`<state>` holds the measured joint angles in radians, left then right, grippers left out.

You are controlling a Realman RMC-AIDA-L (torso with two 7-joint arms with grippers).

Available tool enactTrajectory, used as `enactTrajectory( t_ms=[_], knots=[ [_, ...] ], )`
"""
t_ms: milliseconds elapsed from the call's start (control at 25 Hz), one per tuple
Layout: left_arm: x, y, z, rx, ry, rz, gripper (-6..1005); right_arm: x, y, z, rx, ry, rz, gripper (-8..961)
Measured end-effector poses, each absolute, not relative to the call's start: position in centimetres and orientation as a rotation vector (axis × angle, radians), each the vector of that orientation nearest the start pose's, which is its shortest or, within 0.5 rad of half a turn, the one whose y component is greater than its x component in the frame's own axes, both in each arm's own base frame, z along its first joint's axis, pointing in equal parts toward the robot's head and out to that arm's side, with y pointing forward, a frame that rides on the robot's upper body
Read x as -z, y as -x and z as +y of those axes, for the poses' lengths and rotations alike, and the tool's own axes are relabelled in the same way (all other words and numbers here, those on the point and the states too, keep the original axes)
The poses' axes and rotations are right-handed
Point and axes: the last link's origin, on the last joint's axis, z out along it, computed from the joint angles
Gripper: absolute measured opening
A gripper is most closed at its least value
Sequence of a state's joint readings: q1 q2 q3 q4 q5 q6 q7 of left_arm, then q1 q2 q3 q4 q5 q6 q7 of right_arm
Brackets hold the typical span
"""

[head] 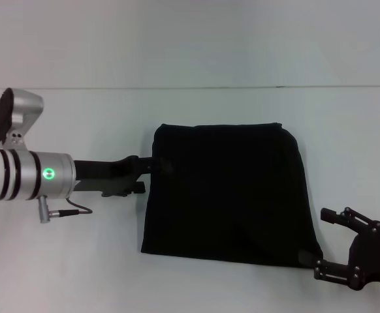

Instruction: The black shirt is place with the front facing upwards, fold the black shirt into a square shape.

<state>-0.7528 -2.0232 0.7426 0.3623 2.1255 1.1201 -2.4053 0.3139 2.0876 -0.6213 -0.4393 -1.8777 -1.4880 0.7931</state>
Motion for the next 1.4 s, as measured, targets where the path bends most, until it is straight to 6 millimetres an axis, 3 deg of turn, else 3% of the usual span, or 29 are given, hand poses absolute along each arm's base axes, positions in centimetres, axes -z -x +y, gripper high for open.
enactTrajectory(
  t_ms=[720, 1000, 1360, 1400],
  knots=[
    [5.8, 24.7, 39.4, 0.441, 2.180, -1.851, 843, 2.7, -32.6, 25.6, -0.719, 2.530, 0.387, 945],
    [6.6, 24.2, 39.4, 0.436, 2.197, -1.823, 520, 2.8, -32.6, 25.7, -0.723, 2.526, 0.394, 944],
    [5.8, 24.3, 39.9, 0.447, 2.189, -1.772, 136, 2.8, -32.3, 26.0, -0.724, 2.526, 0.388, 945],
    [5.6, 24.6, 39.9, 0.445, 2.183, -1.770, 130, 2.8, -32.3, 26.1, -0.725, 2.527, 0.385, 945]
  ],
)
